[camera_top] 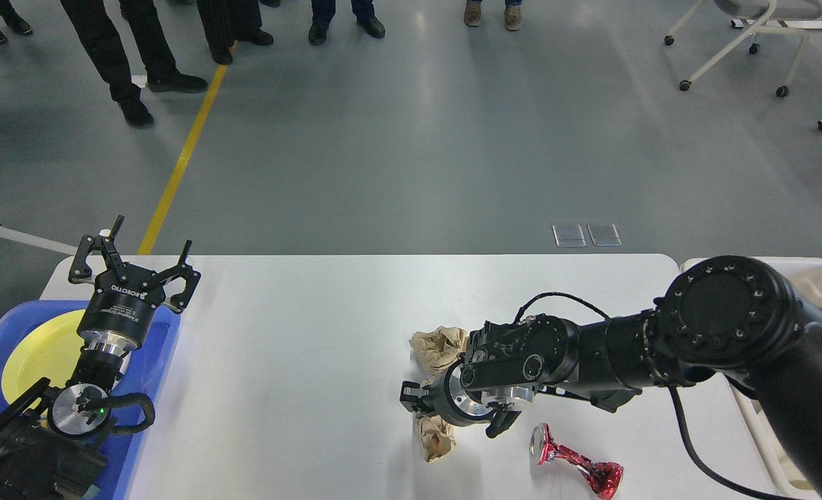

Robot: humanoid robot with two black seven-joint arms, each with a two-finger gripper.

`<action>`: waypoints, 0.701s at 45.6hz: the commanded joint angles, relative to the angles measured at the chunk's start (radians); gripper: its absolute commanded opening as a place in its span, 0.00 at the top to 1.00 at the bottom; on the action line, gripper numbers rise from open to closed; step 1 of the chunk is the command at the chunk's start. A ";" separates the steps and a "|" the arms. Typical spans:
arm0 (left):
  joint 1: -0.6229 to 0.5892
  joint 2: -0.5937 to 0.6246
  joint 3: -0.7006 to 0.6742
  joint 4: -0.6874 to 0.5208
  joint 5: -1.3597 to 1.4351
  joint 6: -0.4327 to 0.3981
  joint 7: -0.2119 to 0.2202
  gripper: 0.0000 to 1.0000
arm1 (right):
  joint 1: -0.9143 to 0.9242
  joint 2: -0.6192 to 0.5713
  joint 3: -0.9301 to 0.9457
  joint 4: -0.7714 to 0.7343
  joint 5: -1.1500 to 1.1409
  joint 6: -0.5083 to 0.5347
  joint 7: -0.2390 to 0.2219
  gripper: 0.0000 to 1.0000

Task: Tidy desktop
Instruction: 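Lower the right gripper onto the nearer crumpled paper bag and grasp it, then lift the paper bag and carry it over the white bin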

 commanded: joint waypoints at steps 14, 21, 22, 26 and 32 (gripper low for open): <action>0.001 0.000 0.001 0.000 0.002 0.000 0.002 0.04 | 0.507 -0.159 -0.172 0.325 0.140 0.323 0.000 1.00; 0.001 0.000 0.001 0.000 0.000 0.000 0.000 0.04 | 0.693 -0.242 -0.248 0.446 0.141 0.367 0.000 1.00; 0.001 0.000 0.001 0.000 0.000 0.002 0.000 0.04 | 0.721 -0.254 -0.262 0.463 0.141 0.376 0.000 1.00; 0.001 0.000 -0.001 0.000 0.000 0.000 0.000 0.04 | 0.825 -0.292 -0.314 0.513 0.161 0.425 0.001 1.00; 0.001 0.000 0.001 0.000 0.000 0.002 0.000 0.04 | 0.923 -0.299 -0.411 0.547 0.220 0.498 0.003 1.00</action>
